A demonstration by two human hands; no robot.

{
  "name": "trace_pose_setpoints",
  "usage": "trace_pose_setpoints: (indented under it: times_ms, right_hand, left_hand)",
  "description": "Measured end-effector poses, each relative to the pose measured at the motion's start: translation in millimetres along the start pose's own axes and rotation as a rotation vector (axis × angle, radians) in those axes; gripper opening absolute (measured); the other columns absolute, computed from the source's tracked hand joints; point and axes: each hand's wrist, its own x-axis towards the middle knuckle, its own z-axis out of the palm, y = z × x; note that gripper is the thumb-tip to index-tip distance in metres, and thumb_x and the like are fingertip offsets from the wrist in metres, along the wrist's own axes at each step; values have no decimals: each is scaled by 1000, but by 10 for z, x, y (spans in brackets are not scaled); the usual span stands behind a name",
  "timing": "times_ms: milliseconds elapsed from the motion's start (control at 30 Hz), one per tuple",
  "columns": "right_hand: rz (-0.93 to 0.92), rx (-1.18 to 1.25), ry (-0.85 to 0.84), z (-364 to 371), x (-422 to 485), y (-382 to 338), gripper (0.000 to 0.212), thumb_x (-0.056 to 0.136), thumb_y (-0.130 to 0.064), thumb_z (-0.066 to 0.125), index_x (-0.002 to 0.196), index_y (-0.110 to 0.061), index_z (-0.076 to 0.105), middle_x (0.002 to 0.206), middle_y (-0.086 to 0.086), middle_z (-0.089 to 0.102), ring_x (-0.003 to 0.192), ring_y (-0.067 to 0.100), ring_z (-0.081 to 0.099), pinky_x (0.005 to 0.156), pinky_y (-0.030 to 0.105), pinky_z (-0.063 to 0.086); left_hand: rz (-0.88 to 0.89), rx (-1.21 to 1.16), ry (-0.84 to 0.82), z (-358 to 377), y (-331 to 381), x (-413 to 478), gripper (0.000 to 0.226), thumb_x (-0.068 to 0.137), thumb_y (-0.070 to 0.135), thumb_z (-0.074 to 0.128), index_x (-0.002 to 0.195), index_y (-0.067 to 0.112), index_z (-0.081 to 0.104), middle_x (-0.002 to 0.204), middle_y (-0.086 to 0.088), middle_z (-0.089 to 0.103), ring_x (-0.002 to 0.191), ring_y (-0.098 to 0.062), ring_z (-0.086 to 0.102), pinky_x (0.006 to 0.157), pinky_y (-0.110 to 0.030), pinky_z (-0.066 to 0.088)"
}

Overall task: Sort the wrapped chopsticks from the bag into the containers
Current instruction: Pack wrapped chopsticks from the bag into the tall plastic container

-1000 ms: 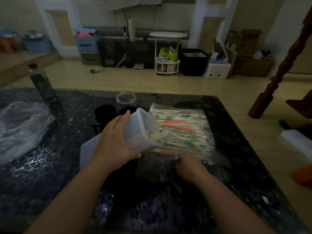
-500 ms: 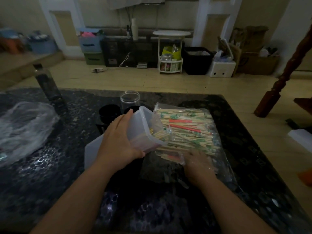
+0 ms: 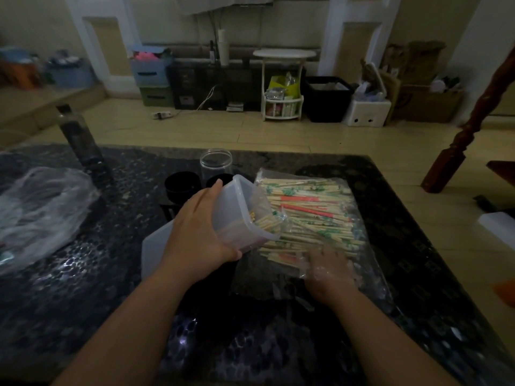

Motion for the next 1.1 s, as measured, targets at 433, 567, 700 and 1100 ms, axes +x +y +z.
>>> trace_pose_setpoints:
  times_ms: [433,567,700,1100]
  right_hand:
    - [-42,12,92,-150,-51,-85,7,89,-33,61,94,-30,62,117,1,64,113,26,56,86,34,42]
    - [-26,-38,23,-74,11,-51,30,93,-36,58,117,-20,64,126,7,62,117,28,56,88,34,42]
    - [-16,0,-38,-4,21,-4,42,99,-46,45,126,-16,57,133,12,55,120,30,54,93,35,41]
    - [-37,-17,-85,-14,-17,-10,63,93,-60,26,142,-24,46,141,10,52,126,31,50,104,39,41]
  left_hand:
    - [0,4,-2,25,-25,10,133,52,36,94,154,38,8,156,10,20,142,-11,17,112,-37,23]
    - [6,5,-8,25,-11,4,132,53,35,93,154,38,8,156,11,19,141,-9,17,111,-35,24]
    - [7,5,-9,28,-4,7,132,53,35,93,154,38,9,156,11,19,140,-7,17,110,-33,23]
    - [2,12,-10,20,21,-4,132,52,33,94,154,38,9,156,9,20,140,-10,17,112,-35,22]
